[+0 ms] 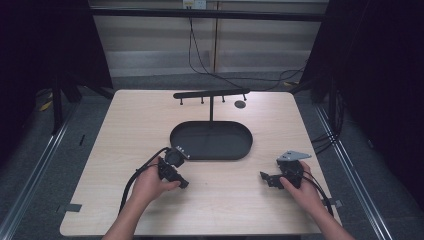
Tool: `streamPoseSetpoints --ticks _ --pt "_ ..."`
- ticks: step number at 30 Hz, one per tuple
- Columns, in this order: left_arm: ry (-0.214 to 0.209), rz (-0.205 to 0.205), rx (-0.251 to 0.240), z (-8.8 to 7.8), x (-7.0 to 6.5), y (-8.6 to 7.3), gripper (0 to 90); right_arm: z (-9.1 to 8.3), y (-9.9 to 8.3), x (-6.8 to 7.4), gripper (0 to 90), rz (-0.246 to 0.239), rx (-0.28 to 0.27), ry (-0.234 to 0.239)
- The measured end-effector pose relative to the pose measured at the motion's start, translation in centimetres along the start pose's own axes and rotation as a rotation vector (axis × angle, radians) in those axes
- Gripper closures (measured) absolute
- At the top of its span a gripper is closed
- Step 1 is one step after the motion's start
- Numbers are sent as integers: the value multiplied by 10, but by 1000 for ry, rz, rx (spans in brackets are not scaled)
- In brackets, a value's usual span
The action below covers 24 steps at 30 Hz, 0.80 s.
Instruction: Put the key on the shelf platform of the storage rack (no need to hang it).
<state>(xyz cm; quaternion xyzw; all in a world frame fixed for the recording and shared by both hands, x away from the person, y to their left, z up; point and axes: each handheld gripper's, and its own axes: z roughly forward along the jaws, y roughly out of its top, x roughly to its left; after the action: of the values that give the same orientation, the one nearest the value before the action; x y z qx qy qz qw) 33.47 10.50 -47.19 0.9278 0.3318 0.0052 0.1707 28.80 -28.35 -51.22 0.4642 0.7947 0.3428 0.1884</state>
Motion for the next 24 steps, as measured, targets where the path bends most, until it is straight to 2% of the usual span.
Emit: streamPoseSetpoints --ticks 3,6,7,11,14,15,16,17,18,21,24 --pt "23 8 29 0 -3 3 412 0 0 0 145 4 3 -1" --pt "54 35 82 1 -7 9 421 0 0 0 145 4 3 -2" --pt "54 35 82 1 -7 9 424 0 0 0 145 4 3 -2" --pt "62 17 94 2 -8 11 425 0 0 0 145 4 2 -2" --pt "47 -17 70 0 -7 11 430 0 0 0 145 5 3 -1" --pt "38 -25 55 -3 -6 11 457 0 0 0 145 4 3 -2" --pt "20 -21 38 -8 -5 11 637 0 0 0 145 5 3 -1" --pt "6 -35 23 -12 -3 12 690 0 0 0 145 4 2 -2" --pt "0 -35 10 -15 -2 12 658 0 0 0 145 4 3 -1" --pt "-24 -36 36 -14 1 12 630 0 0 0 145 5 3 -1" --pt "-14 -43 34 -12 3 10 616 0 0 0 145 4 2 -1"
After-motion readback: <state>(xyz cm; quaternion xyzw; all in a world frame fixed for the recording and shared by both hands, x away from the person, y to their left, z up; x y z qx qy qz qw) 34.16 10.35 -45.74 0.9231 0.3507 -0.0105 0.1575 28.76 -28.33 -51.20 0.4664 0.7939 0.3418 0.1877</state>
